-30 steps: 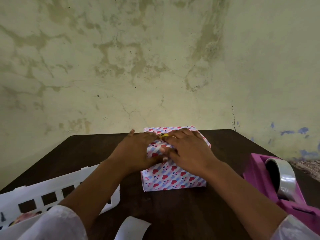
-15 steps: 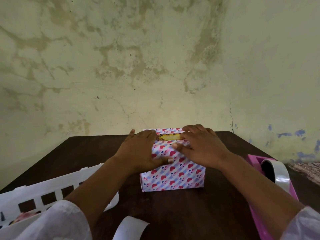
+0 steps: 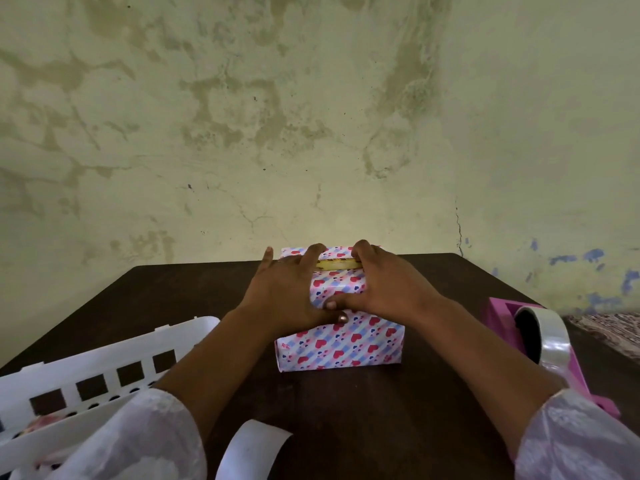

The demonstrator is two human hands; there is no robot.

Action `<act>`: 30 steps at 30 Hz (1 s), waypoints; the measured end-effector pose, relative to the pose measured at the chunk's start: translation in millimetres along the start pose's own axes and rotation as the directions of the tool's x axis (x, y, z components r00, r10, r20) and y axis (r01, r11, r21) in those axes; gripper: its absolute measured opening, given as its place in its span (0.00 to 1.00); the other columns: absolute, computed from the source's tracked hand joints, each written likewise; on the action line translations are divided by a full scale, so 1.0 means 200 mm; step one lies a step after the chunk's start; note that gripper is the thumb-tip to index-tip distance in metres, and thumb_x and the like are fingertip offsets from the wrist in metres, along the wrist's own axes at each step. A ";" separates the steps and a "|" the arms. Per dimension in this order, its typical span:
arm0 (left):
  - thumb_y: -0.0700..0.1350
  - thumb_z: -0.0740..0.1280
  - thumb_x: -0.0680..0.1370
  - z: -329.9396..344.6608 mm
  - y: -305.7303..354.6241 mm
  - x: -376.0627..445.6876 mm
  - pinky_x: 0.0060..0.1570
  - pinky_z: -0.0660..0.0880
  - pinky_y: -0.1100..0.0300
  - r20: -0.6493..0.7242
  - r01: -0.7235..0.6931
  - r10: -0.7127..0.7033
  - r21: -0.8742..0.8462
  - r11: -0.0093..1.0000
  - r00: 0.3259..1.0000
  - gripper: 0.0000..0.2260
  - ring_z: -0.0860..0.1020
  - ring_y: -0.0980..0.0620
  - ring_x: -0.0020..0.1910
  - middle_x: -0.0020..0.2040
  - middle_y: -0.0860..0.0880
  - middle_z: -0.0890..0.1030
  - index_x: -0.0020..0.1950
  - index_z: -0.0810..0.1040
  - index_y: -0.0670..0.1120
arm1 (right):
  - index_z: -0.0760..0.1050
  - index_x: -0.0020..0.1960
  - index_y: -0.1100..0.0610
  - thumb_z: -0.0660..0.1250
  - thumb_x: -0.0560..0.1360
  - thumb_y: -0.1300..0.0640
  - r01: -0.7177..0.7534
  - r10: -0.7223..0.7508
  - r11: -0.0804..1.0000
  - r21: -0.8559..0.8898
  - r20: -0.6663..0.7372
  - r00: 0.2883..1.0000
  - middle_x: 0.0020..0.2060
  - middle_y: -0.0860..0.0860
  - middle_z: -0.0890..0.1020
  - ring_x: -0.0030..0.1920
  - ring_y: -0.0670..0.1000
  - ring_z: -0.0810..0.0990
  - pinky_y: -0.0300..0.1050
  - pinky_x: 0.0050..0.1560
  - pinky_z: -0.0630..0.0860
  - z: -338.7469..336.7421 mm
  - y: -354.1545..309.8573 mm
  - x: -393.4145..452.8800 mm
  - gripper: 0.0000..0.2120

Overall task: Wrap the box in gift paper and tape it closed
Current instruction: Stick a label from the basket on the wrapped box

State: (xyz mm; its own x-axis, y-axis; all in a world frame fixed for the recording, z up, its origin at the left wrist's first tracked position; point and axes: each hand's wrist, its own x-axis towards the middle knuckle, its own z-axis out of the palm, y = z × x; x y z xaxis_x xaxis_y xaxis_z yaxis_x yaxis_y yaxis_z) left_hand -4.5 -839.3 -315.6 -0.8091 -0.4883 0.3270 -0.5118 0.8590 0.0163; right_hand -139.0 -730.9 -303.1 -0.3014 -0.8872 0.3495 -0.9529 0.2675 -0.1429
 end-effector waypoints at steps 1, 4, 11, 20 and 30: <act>0.71 0.61 0.68 0.01 -0.02 -0.01 0.73 0.41 0.48 -0.019 0.000 -0.001 -0.049 0.999 1.000 0.42 0.62 0.49 0.73 0.75 0.52 0.62 0.75 0.51 0.54 | 0.61 0.65 0.52 0.66 0.65 0.31 0.019 -0.019 1.000 0.011 -0.028 0.999 0.62 0.51 0.74 0.56 0.50 0.74 0.43 0.54 0.72 0.00 0.01 -0.01 0.38; 0.73 0.59 0.65 0.02 -0.08 -0.07 0.73 0.43 0.52 -0.024 -0.019 0.015 -0.162 0.987 1.000 0.41 0.61 0.52 0.73 0.74 0.54 0.63 0.73 0.58 0.56 | 0.66 0.60 0.53 0.65 0.66 0.31 0.061 -0.059 0.998 0.019 -0.077 0.995 0.57 0.49 0.74 0.49 0.45 0.70 0.39 0.50 0.69 0.01 0.04 -0.02 0.33; 0.67 0.65 0.70 -0.06 -0.06 -0.09 0.54 0.70 0.61 0.019 -0.016 0.017 -0.082 0.997 1.000 0.34 0.72 0.51 0.59 0.66 0.50 0.71 0.69 0.60 0.52 | 0.66 0.61 0.54 0.62 0.67 0.29 0.090 -0.097 0.994 -0.065 -0.105 0.990 0.59 0.49 0.70 0.50 0.45 0.69 0.38 0.49 0.68 0.02 0.04 -0.01 0.35; 0.73 0.59 0.68 -0.08 0.02 -0.01 0.71 0.55 0.48 0.084 -0.047 0.029 0.221 0.974 0.996 0.45 0.55 0.46 0.74 0.77 0.50 0.53 0.77 0.47 0.52 | 0.51 0.76 0.49 0.61 0.72 0.33 0.104 -0.071 0.977 -0.185 0.175 0.982 0.76 0.48 0.56 0.75 0.52 0.57 0.54 0.73 0.52 -0.02 0.01 0.02 0.40; 0.72 0.60 0.68 -0.06 0.03 0.00 0.70 0.58 0.49 0.078 0.077 -0.087 0.131 0.988 0.993 0.42 0.61 0.47 0.72 0.75 0.49 0.60 0.75 0.56 0.50 | 0.57 0.73 0.54 0.65 0.72 0.37 0.009 0.031 0.976 -0.219 0.178 0.984 0.71 0.53 0.67 0.69 0.55 0.67 0.53 0.67 0.65 -0.06 -0.05 0.02 0.38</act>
State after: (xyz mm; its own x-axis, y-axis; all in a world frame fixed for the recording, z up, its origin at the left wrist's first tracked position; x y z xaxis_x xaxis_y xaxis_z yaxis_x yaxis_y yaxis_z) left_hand -4.1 -831.8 -304.2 -0.7812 -0.5720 0.2500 -0.6058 0.7913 -0.0823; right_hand -131.1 -731.9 -288.6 -0.3199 -0.9313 0.1745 -0.9398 0.3352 0.0661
